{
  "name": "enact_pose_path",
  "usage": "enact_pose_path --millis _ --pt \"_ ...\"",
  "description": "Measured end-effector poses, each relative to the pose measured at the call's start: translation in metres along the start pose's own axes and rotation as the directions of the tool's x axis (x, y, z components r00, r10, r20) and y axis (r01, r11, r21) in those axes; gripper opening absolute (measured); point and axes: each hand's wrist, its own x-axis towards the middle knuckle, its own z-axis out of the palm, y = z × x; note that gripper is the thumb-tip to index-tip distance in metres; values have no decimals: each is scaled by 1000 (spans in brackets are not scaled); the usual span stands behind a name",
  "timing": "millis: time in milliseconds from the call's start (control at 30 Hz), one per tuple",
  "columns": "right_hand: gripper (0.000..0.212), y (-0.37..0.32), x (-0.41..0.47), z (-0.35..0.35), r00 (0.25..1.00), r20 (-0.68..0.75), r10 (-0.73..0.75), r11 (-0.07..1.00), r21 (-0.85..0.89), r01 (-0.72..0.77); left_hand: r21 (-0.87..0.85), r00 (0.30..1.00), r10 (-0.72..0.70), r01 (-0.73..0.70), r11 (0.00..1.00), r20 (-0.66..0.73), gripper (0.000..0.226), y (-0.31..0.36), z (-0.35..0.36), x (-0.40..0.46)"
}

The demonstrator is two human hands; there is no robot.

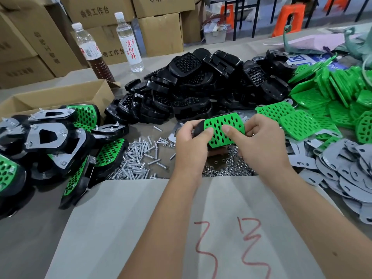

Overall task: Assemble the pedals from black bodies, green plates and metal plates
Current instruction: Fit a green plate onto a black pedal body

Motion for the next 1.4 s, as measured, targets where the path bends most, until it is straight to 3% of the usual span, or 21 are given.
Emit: enact_pose_path --millis 100,233,300,467,600,700,800,933,1033,1267,1400 --pt "43 -2 1 2 1000 -20 23 1000 -5 -23 103 999 37 -35 994 -14 22 -3 0 1" --pt "39 2 5 -2 981 184 65 983 158 -95 -45 998 0 -3 999 -59 7 -1 -2 -1" --pt "38 3 6 -7 971 229 72 979 172 -113 -82 997 -21 16 997 -71 16 -2 -3 0" --pt "47 -3 2 -2 994 110 -21 997 75 13 -69 999 -22 20 997 -26 16 -3 -3 0" --pt "47 -2 2 -5 989 146 -32 991 132 12 28 999 34 -34 999 -28 29 -5 -3 -1" --pt "43 0 1 -6 987 155 -32 984 181 4 3 999 32 -32 999 -39 32 -3 -3 -3" --pt "42 -1 1 -9 981 187 56 965 241 -101 14 999 44 -44 999 -32 32 -3 -4 -1" --pt "11 -5 1 -13 925 377 -51 909 401 -113 8 999 43 -43 999 8 33 -1 -5 -1" --pt "13 -8 2 -16 903 428 -27 817 530 -227 -31 998 19 -17 999 54 32 1 -6 -2" --pt "15 -4 2 -14 903 429 19 821 509 -259 -50 998 -1 4 999 62 15 0 -4 1" --pt "23 -5 3 -16 861 507 26 752 558 -351 -66 999 13 -11 998 35 10 -1 -7 3"
